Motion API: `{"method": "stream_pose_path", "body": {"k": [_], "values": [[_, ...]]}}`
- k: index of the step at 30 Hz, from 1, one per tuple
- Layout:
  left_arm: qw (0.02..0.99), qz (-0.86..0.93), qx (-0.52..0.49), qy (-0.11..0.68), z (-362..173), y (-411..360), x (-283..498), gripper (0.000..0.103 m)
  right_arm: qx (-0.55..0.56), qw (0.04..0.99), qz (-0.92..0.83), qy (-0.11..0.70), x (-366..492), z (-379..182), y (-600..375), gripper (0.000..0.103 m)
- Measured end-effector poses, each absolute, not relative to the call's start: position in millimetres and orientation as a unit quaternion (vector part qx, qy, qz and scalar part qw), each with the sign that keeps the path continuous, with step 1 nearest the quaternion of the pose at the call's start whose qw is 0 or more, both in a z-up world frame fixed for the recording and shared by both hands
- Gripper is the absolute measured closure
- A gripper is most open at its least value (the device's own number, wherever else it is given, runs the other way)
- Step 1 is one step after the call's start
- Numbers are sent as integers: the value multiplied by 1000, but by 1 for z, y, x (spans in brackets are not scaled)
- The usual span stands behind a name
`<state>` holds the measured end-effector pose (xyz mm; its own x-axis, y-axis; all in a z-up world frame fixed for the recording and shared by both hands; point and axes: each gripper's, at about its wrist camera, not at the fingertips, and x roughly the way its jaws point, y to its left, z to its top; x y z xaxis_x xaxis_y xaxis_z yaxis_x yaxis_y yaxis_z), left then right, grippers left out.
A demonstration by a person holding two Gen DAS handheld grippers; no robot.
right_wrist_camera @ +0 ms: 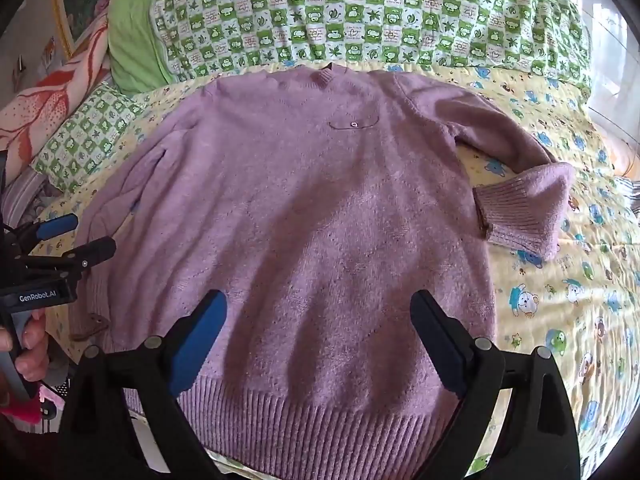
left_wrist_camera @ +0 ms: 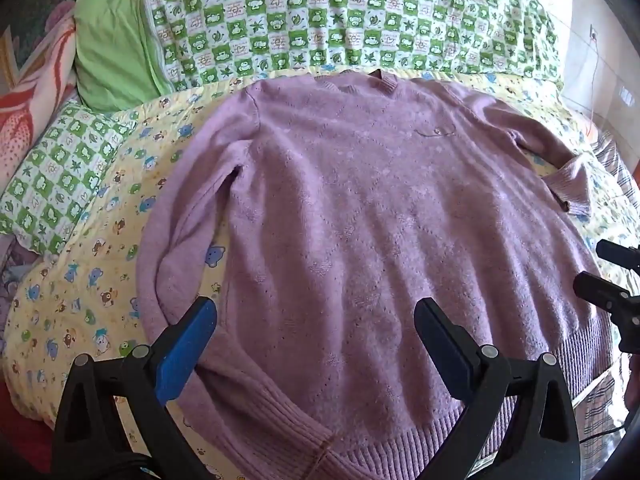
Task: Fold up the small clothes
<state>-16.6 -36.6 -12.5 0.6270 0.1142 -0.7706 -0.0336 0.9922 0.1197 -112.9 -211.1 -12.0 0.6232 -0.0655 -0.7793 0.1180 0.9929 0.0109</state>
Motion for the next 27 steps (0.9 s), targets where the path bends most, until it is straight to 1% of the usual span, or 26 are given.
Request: {"method": "stream_pose_path", "body": {"k": [2,5,27], "values": [[899,33,48,434,-12,-26,-17,4,30,900,-51,432,-113,-12,-208,10],[896,1,48,442,-6,12,-10,4,29,899,-49,433,-112,-12,-205,10],[894,-3,40,446,-9,18,-10,4,33,900,-38,434,-105,-13,-199,10]]}}
